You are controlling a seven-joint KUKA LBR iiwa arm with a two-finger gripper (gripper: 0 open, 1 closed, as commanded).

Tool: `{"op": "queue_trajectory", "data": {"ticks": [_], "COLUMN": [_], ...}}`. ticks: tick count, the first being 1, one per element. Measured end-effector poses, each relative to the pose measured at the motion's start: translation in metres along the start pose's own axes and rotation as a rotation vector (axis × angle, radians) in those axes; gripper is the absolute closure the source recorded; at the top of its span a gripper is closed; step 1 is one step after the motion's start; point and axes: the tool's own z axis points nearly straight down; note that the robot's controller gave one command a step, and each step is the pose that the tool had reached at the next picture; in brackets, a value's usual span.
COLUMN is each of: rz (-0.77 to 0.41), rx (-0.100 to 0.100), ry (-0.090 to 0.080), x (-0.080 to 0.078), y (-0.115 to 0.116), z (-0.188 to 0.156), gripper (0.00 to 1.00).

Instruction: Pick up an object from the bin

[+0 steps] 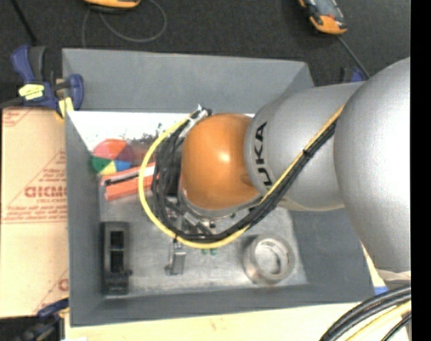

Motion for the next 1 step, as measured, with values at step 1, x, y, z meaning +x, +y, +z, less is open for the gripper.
{"op": "queue_trajectory", "data": {"ticks": [1], "rz": [0.004], "rx": [-0.001], "ry": [-0.007], "x": [-0.0019], "y": [-0.0006], "z": [-0.0043], "gripper": [0.00]}}
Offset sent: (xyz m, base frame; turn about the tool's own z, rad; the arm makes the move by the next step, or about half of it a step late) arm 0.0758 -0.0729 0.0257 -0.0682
